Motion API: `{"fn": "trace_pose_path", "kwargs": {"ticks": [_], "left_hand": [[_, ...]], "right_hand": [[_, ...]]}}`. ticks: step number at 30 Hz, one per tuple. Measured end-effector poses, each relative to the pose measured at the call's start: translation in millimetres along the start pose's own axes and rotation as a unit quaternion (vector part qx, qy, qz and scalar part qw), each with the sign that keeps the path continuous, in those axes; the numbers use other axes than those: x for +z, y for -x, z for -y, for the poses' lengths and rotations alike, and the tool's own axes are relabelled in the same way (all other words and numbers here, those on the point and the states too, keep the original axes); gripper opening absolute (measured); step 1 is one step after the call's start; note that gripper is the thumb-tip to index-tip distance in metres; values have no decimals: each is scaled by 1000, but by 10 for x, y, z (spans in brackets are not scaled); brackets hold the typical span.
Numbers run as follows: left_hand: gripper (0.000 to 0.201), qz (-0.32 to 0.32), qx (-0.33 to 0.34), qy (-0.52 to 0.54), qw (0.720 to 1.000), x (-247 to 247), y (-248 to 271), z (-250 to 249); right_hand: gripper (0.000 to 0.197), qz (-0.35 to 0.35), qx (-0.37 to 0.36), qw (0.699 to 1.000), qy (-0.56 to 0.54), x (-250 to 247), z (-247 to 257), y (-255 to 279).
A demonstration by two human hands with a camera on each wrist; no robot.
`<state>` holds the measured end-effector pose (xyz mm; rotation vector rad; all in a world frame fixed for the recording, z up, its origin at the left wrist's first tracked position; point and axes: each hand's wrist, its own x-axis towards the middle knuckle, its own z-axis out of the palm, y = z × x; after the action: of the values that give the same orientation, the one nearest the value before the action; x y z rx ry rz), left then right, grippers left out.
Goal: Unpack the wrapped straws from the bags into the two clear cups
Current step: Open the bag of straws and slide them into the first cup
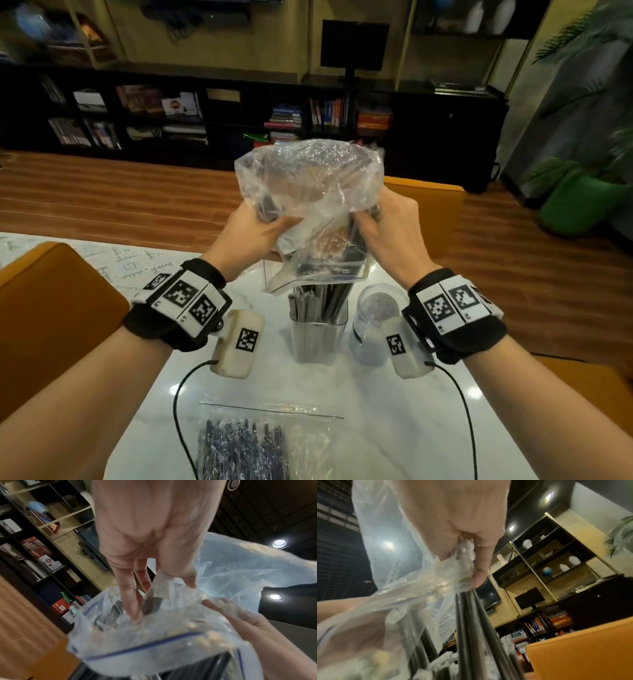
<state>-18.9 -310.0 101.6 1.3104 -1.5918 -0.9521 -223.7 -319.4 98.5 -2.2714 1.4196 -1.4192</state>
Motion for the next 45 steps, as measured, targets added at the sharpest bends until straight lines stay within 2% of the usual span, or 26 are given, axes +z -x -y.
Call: {"fn": "trace_pose_path", "kwargs": {"ticks": [2,4,7,9,11,12,14,15,17,19,21,22,23,24,25,27,29,30,31,33,35,37,39,41,43,45], "left_hand": [[27,5,1,18,1000,-4,1,10],[35,1,4,3,1000,44,-15,47],[18,-19,27,-47,998,128,8,35],[5,-9,34,-10,999,146,16,-15],[11,-15,22,28,999,128,-1,-47],[12,-24,11,33,999,115,-15,-33],[7,-38,-11,15,999,89,-39,31],[4,-37,-19,-6,999,75,-44,62],[8,-20,-27,-61,998,60,-43,112],[17,-3,-26,-108,994,54,-13,122],[34,12,-13,-129,991,37,10,132],[33,13,-8,-116,993,33,9,138],[23,6,-2,-90,996,25,8,143],[12,3,7,-68,998,19,20,115],[9,-3,10,-56,998,14,17,90],[15,-23,19,-41,999,18,-26,79],[38,-29,15,-97,995,13,-55,73],[47,-4,4,-144,990,12,-50,76],[47,33,-1,-173,984,20,-29,74],[26,88,7,-140,986,26,-3,74],[5,59,-16,-67,996,-3,10,64],[19,-26,-14,8,1000,-52,-4,95],[16,-51,-20,13,998,-90,-6,95],[17,10,-38,-26,999,-112,24,69],[31,71,-52,-68,994,-152,59,54],[35,55,-40,-65,996,-185,72,37]], "right_hand": [[6,-7,-9,1000,2,-14,-28,-3],[12,17,4,1000,9,25,-76,-7],[12,79,39,996,-12,48,-64,18],[10,88,28,995,-43,35,-19,54],[6,91,34,993,-65,31,-21,72],[6,96,60,991,-74,30,-32,70],[9,93,88,988,-82,29,-71,62],[4,84,76,991,-65,19,-83,59],[17,77,46,995,-39,8,-89,63],[21,114,84,989,-47,-3,-73,78],[19,165,115,979,10,-17,-94,85],[18,178,106,976,71,-32,-106,82],[17,178,84,972,126,-56,-109,70],[13,163,64,972,158,-88,-81,55],[9,145,51,973,171,-108,-67,35],[18,132,50,975,172,-106,-95,-4],[37,161,88,974,135,-84,-149,-48],[45,179,107,972,112,-94,-170,-62],[47,186,116,971,93,-109,-170,-78],[43,181,114,974,76,-130,-225,-110],[26,194,118,970,83,-133,-273,-126],[16,205,113,968,94,-118,-287,-125],[17,212,114,967,85,-122,-253,-122],[20,232,113,963,70,-151,-171,-118],[18,236,112,964,58,-192,-103,-106],[18,217,122,967,49,-239,-78,-98]]}}
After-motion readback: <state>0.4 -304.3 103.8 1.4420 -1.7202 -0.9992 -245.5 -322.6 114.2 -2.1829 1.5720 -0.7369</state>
